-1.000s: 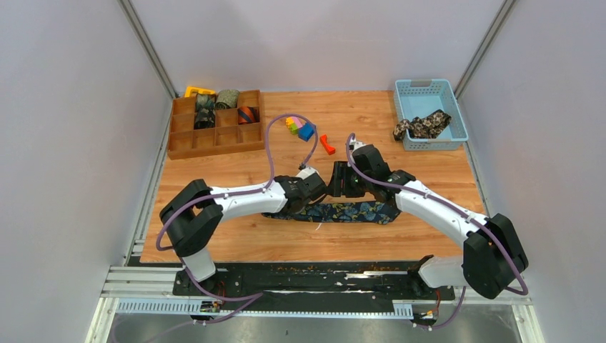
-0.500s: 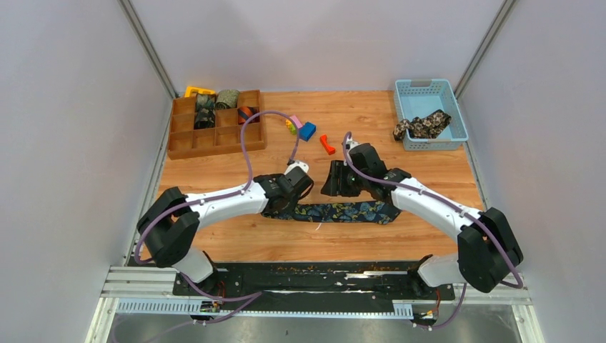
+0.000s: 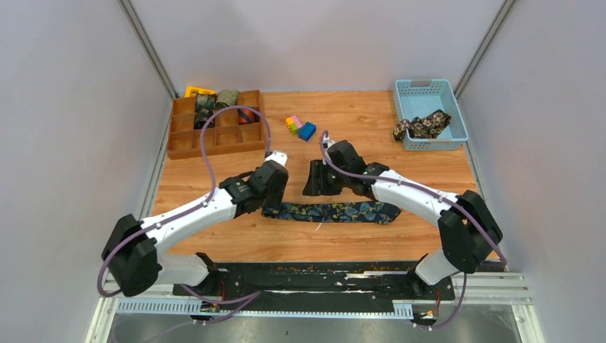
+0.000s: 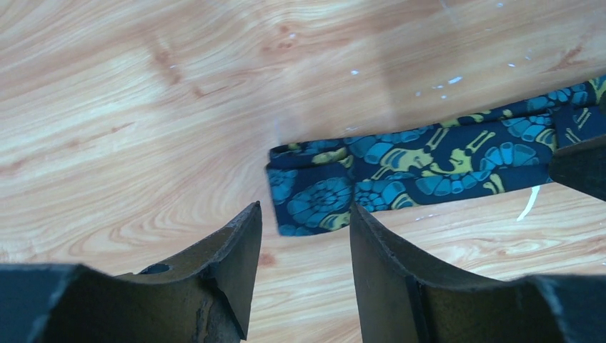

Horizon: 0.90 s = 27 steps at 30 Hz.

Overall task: Roll the ties
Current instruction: Roll the tie at the center of the board.

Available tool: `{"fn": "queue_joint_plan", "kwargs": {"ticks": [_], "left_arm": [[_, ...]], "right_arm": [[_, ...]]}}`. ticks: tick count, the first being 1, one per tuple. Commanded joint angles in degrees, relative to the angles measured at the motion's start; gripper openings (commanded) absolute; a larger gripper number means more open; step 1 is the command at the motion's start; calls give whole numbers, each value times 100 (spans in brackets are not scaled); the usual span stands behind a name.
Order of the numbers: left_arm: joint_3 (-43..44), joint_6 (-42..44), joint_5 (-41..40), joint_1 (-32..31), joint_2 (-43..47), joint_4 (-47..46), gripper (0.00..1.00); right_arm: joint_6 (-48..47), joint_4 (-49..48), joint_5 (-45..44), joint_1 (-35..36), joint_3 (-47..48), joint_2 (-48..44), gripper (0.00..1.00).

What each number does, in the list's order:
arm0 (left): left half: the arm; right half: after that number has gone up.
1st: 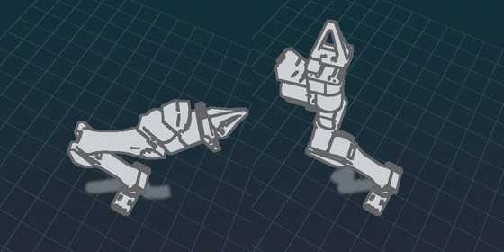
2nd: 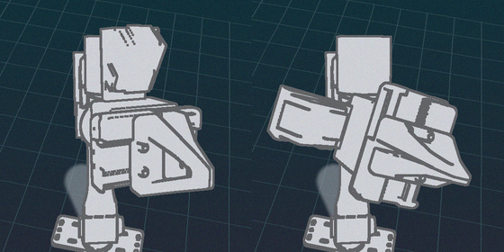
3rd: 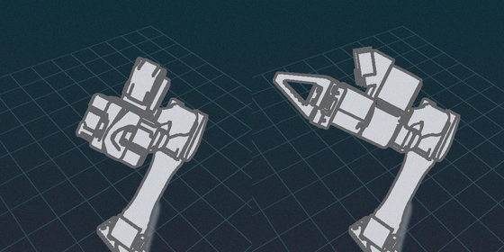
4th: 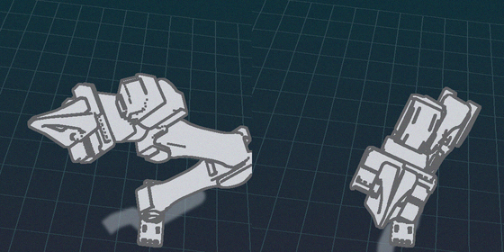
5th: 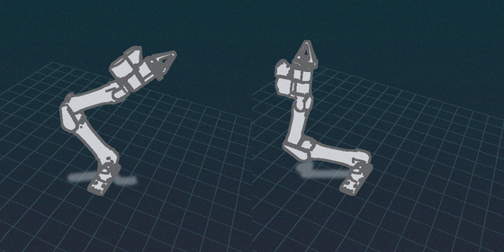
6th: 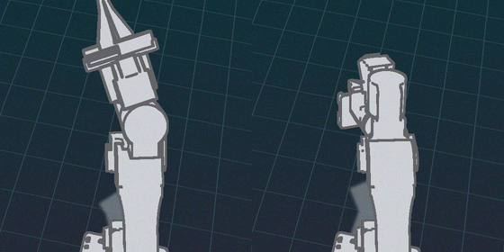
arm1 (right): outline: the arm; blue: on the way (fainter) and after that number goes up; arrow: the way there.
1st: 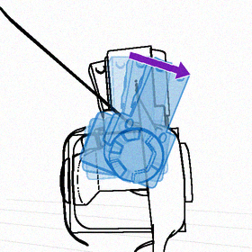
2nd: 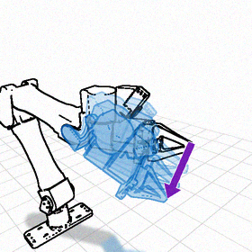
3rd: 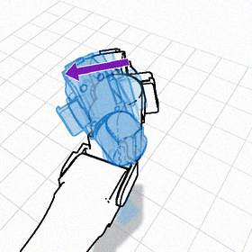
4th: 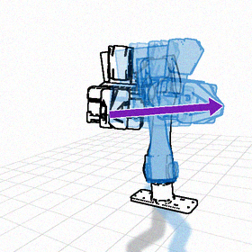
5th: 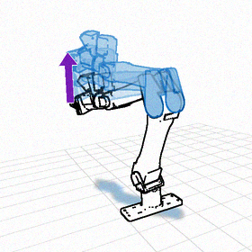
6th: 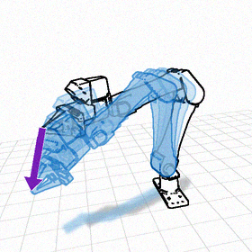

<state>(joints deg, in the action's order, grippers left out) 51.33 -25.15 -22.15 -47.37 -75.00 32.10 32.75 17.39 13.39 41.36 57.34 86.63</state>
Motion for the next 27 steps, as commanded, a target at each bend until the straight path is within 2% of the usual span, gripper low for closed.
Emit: {"fn": "queue_joint_plan", "kwargs": {"ticks": [1,5,8,15,21,27], "left_arm": [[-351,129,172,367,736,-134,57],[-682,174,352,768,1138,-210,59],[-981,177,827,1166,1369,-399,61],[-1481,44,1609,1855,1604,-800,65],[-1970,-64,2296,2304,1778,-1448,65],[-2238,-106,2869,2507,1680,-1990,65]], "right_arm": [[101,-316,67,242,468,326,48],[127,-296,112,472,897,807,48],[139,-241,131,643,1244,1179,45],[145,-211,296,943,1888,1908,31],[150,-199,383,988,2161,2305,15],[124,-159,377,985,2292,2529,8]]}}
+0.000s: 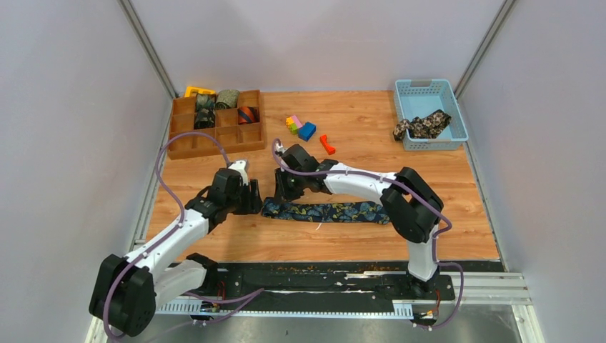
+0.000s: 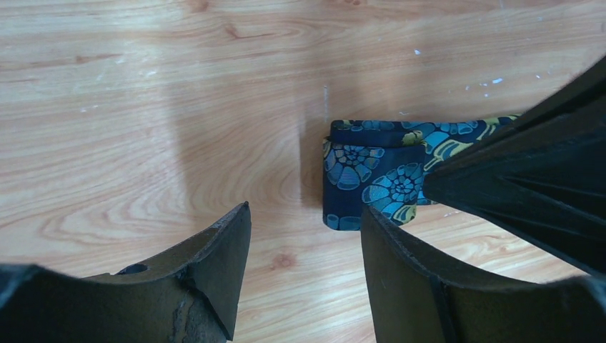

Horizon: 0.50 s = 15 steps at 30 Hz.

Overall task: Roll the ties
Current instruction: Roll the tie at the center of the board.

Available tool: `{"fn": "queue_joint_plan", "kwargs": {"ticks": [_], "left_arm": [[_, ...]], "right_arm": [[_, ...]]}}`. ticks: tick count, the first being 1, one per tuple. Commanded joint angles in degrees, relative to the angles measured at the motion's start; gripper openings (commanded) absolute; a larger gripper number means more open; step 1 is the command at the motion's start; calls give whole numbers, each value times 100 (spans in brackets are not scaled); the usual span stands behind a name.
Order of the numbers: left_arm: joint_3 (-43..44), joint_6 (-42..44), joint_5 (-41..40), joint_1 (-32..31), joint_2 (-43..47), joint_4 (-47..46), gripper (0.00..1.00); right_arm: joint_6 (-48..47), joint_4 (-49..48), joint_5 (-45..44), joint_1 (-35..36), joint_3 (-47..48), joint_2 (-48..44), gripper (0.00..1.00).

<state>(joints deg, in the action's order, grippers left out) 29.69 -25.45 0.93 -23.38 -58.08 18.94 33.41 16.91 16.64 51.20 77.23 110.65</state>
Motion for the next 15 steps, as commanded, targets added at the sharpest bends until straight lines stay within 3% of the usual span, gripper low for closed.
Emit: {"fn": "queue_joint_plan", "kwargs": {"ticks": [1,15], "left_arm": [[-88,-82,629,127,-42,-732,65],[-157,-98,1187,228,-614,-1254,66]], "right_arm": [[47,-101,43,-4,328,158,7],[-32,-12,-172,-14,242,335,3]]}}
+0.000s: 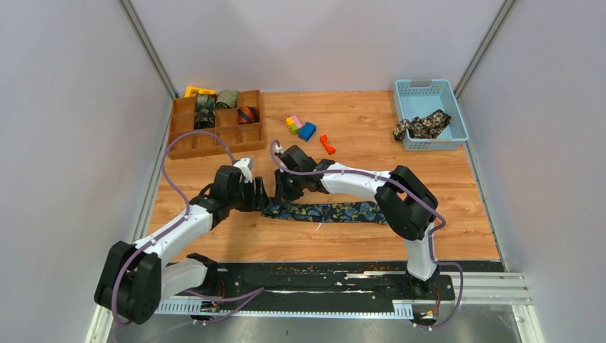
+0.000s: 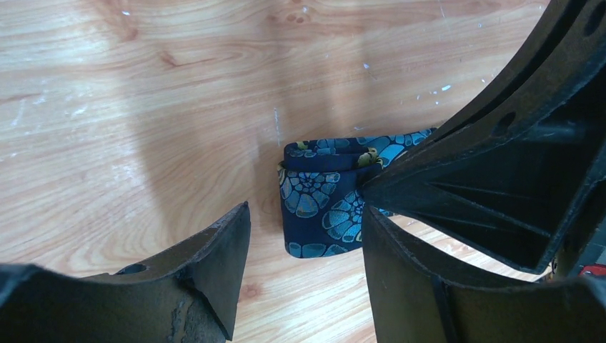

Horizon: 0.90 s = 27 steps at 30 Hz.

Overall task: Roll the ties
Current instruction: Roll the tie at the center of the board.

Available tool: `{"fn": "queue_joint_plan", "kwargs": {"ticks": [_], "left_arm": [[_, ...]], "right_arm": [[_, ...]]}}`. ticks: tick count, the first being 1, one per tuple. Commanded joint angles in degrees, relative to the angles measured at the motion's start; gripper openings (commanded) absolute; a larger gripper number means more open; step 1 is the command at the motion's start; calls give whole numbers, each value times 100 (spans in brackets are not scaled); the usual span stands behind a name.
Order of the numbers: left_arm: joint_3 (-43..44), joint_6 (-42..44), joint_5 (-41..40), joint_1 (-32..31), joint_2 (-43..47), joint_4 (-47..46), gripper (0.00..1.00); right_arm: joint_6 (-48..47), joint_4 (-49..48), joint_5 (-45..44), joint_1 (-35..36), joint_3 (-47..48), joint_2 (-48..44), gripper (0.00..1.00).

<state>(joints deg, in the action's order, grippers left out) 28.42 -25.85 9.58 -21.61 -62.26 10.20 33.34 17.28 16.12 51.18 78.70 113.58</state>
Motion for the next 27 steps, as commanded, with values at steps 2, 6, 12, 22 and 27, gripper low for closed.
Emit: {"fn": "queue_joint_plan", "kwargs": {"ticks": [2,6,12,22,27], "left_arm": [[-39,-77,394,49,-295,-448,66],[-31,-83,432,51,-427,-497,65],[-22,-52,361,51,-496,-473,65],[-39,-56,418,56,-731,-644,63],[-39,-98,560,60,-948,-815,60]], "right_arm": [[-29,-49,-141,-23,55,29,2],[-34,-78,-162,-42,-40,7,2],[-11,-178,-140,-69,-181,45,1],[-9,-265,-149,-101,-354,47,0],[-13,-299,-134,-110,-418,76,0]]}}
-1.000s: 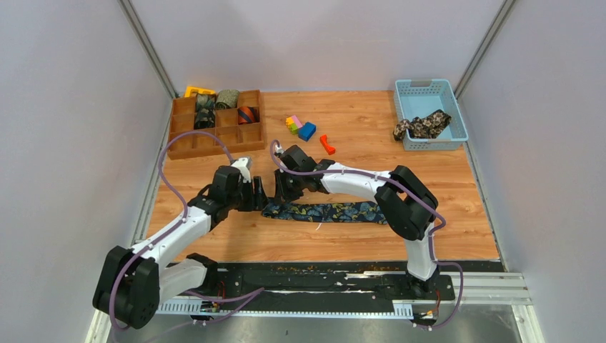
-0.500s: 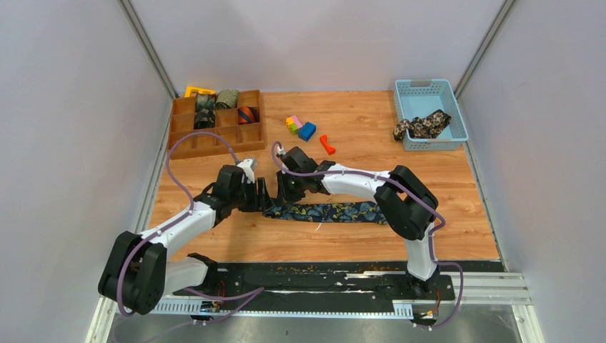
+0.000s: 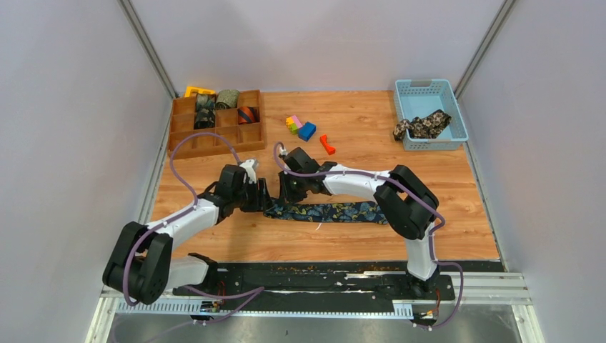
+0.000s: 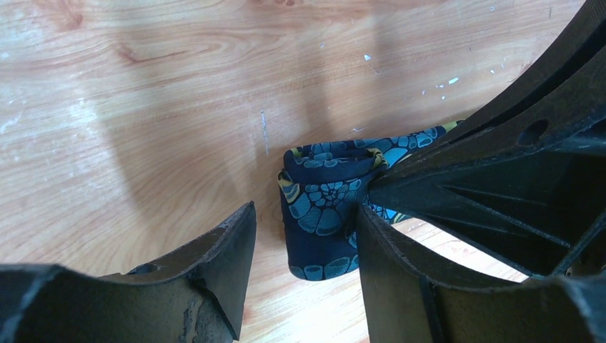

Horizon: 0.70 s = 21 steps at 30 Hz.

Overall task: Roll the ties
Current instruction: Roll the tie at the center of the board.

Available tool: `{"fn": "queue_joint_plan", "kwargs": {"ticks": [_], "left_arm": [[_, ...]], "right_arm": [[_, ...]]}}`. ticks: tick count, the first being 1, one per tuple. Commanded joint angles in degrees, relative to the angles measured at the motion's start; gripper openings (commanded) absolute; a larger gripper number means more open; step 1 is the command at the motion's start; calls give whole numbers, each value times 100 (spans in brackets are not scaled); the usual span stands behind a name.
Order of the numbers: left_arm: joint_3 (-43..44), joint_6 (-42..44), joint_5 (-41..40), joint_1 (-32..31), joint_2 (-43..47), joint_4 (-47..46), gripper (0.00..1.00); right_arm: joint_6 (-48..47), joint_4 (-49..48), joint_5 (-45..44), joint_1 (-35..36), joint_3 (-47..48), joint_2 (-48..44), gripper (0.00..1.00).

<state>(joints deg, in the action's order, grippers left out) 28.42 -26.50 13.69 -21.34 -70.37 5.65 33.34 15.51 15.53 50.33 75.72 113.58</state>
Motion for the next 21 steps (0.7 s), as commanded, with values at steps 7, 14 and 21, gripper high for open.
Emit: {"fn": "queue_joint_plan", "kwargs": {"ticks": [7,14,21], "left_arm": [[-13,-74,328,34,-416,-473,55],[-50,-166,407,34,-469,-543,49],[-18,-145,397,34,-494,-491,37]], "right_arm": [[-19,-167,-59,-53,-198,60,0],[-27,-198,-36,-67,-192,77,0],[-34,-162,-23,-81,-116,34,0]]}}
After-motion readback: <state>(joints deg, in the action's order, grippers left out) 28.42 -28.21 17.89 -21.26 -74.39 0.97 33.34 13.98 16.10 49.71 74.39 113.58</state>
